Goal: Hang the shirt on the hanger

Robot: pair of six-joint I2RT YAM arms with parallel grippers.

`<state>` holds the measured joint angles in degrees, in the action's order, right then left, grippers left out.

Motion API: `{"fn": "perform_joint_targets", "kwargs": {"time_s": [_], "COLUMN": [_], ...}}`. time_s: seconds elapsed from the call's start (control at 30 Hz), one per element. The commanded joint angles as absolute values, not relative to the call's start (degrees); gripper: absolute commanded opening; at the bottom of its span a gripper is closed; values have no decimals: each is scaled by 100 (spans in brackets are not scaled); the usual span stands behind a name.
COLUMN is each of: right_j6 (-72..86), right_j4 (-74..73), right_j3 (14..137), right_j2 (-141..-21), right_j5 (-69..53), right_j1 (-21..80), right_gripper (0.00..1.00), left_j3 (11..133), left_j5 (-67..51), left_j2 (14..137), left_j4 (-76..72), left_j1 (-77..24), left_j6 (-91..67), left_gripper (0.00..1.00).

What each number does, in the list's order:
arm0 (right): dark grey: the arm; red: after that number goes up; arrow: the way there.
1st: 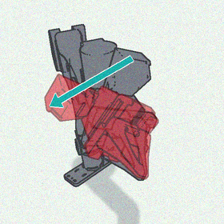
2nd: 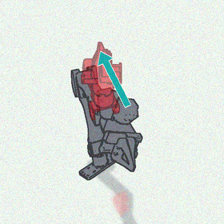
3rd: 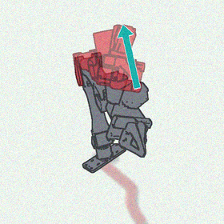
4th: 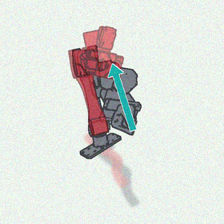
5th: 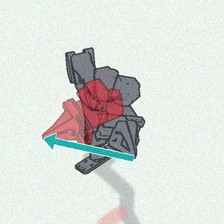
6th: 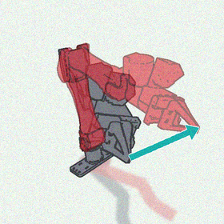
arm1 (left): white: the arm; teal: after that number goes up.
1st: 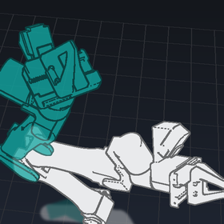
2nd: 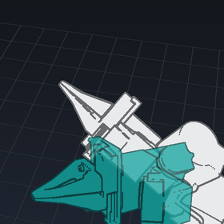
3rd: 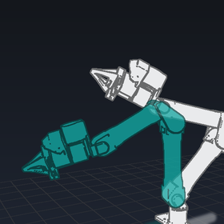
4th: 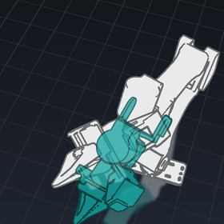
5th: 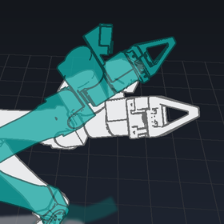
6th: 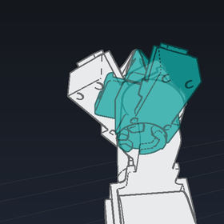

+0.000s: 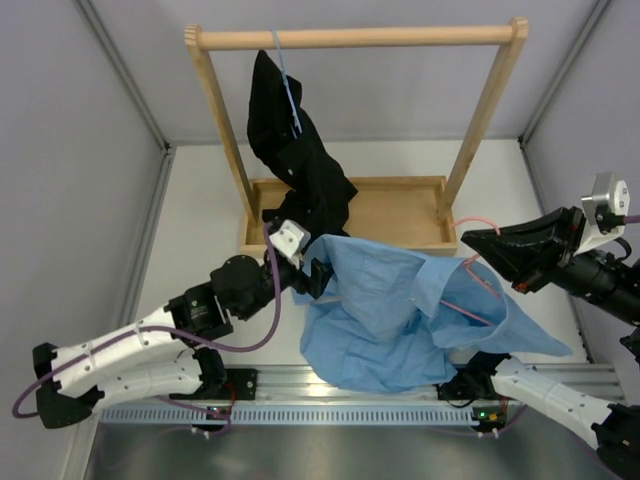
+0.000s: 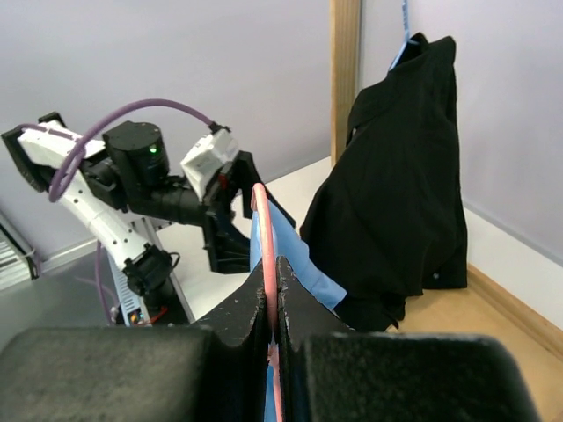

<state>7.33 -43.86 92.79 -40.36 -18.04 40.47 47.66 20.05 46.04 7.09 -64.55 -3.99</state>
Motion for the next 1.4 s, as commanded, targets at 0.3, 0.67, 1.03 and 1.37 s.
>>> {"fn": "perform_joint_targets", "kwargs": {"time_s": [0.3,0.67,1.03,1.37], "right_j6": [668,571,650,493], "right_j4": [-4482,-4465,-4289,-4658], "right_j3": [9607,9395,9431,9694], "right_j2": [-3990,-3972,-4192,-4693], "right_j5": [-1811,-1634,-1977,-2408], "right_j1": [4113,4113,4104,4104], "right_gripper": [0,0,0,0], "left_j3": [4307,4148,4982,7160], "left_j5": [3146,4122,3412,-946], "left_j2": [4423,3296,3674,4591], "left_j4": [-194,1186,2020,2327], "left_j1": [-6460,-6460,-6460,-6460], "left_j6": [-773,-1125,-1529,-932], "left_gripper": [0,0,98,98]}}
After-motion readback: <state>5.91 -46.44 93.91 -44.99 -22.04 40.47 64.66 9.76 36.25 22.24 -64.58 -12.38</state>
